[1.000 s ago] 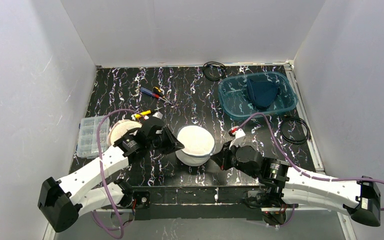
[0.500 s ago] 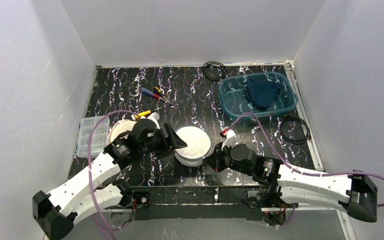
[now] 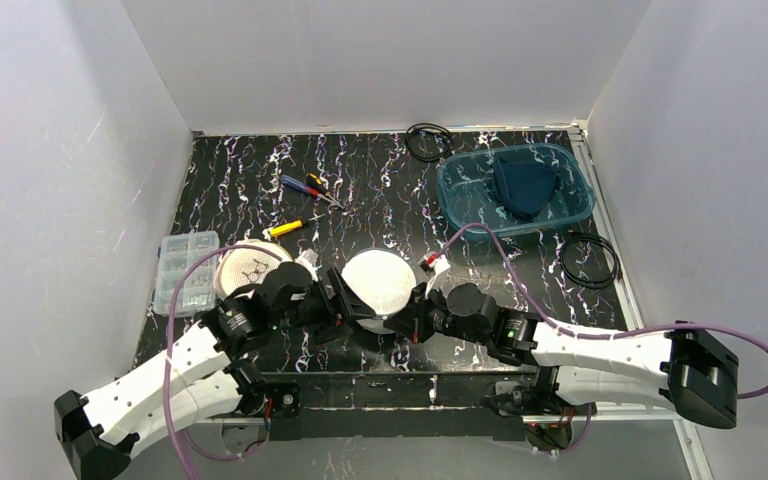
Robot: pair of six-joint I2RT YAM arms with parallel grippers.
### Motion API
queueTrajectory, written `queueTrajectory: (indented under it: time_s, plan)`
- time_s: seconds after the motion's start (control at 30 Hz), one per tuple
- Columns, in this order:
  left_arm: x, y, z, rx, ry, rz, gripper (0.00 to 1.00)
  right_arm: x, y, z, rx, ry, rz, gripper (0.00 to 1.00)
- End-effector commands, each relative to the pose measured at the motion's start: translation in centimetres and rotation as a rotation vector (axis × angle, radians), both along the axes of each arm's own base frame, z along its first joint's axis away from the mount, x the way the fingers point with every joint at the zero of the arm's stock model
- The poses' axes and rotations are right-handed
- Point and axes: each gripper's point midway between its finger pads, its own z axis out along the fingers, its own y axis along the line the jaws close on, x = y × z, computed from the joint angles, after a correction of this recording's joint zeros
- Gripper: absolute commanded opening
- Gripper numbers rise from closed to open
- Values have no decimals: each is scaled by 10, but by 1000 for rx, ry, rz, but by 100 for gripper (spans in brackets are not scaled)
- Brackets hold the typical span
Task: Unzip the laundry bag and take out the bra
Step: Unzip the laundry bag at the center of the board.
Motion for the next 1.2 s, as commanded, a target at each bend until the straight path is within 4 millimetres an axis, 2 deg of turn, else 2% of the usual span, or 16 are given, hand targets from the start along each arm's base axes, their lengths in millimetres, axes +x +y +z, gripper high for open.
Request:
queueTrajectory:
  time_s: [0.0, 0.27, 0.47, 0.67, 1.17]
  plan:
    - [7, -4, -9, 24, 32, 51, 72, -2, 21, 45, 133, -38, 36, 1]
    - [37, 1, -17, 121, -8, 167, 68, -9, 16, 46, 116, -45, 57, 1]
    - [47, -5, -17, 158, -12, 171, 61, -12, 8, 42, 98, -45, 59, 1]
    - [53, -3, -15, 181, -22, 190, 44, -12, 1, 39, 78, -49, 53, 1]
    - [52, 14, -14, 202, -38, 225, 1, -4, -24, 20, -13, -54, -29, 1]
